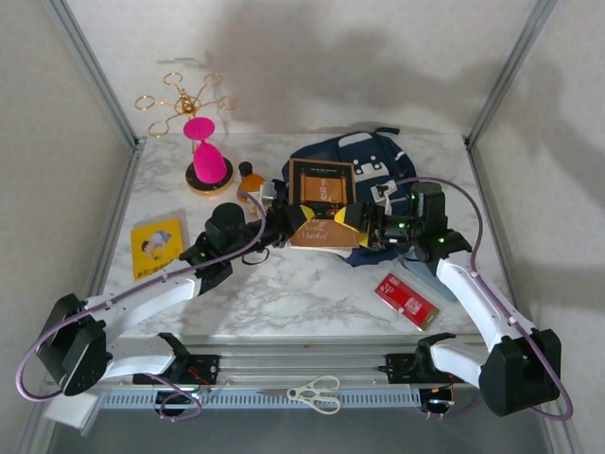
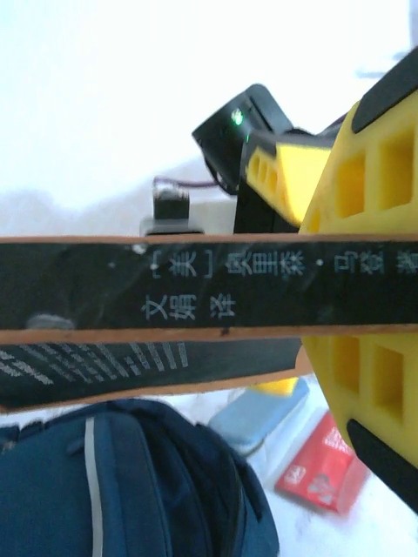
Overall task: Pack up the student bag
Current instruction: Pass the book, then open the student bag at the top-center of the table.
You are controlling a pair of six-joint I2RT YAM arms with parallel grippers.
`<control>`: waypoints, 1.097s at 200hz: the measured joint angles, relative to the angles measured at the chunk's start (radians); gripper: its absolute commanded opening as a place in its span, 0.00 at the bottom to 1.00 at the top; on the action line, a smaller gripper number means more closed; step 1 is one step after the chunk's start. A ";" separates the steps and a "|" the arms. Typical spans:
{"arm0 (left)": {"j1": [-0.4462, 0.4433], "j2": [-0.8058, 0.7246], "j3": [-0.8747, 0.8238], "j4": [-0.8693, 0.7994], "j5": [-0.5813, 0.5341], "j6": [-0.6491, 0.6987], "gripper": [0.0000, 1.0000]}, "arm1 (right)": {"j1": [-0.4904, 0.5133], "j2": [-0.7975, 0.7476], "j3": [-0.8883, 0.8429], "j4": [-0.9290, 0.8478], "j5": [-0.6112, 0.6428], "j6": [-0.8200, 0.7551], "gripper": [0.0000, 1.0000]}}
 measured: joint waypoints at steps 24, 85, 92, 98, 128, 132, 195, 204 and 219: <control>-0.019 0.039 0.025 0.051 0.000 -0.009 0.00 | -0.002 0.010 -0.026 0.075 -0.029 0.055 0.99; -0.027 0.081 0.097 -0.002 -0.053 0.046 0.00 | -0.055 -0.058 -0.071 0.271 -0.090 0.195 0.46; -0.027 0.084 0.106 -0.011 -0.056 0.057 0.00 | -0.064 -0.061 -0.071 0.277 -0.090 0.201 0.38; -0.027 0.088 0.114 -0.020 -0.059 0.063 0.00 | -0.071 -0.063 -0.071 0.280 -0.089 0.203 0.33; -0.027 0.111 0.138 -0.077 -0.079 0.110 0.00 | -0.096 -0.067 -0.064 0.253 -0.089 0.193 0.07; -0.029 0.115 0.141 -0.084 -0.080 0.117 0.00 | -0.098 -0.067 -0.059 0.239 -0.089 0.175 0.04; -0.043 0.232 0.378 -0.330 -0.118 0.443 0.60 | -0.279 -0.058 0.107 -0.092 0.047 -0.015 0.00; -0.056 0.275 0.448 -0.383 -0.133 0.528 0.62 | -0.329 -0.053 0.130 -0.140 0.100 -0.047 0.00; -0.088 0.353 0.547 -0.454 -0.161 0.653 0.64 | -0.414 -0.046 0.145 -0.203 0.173 -0.082 0.00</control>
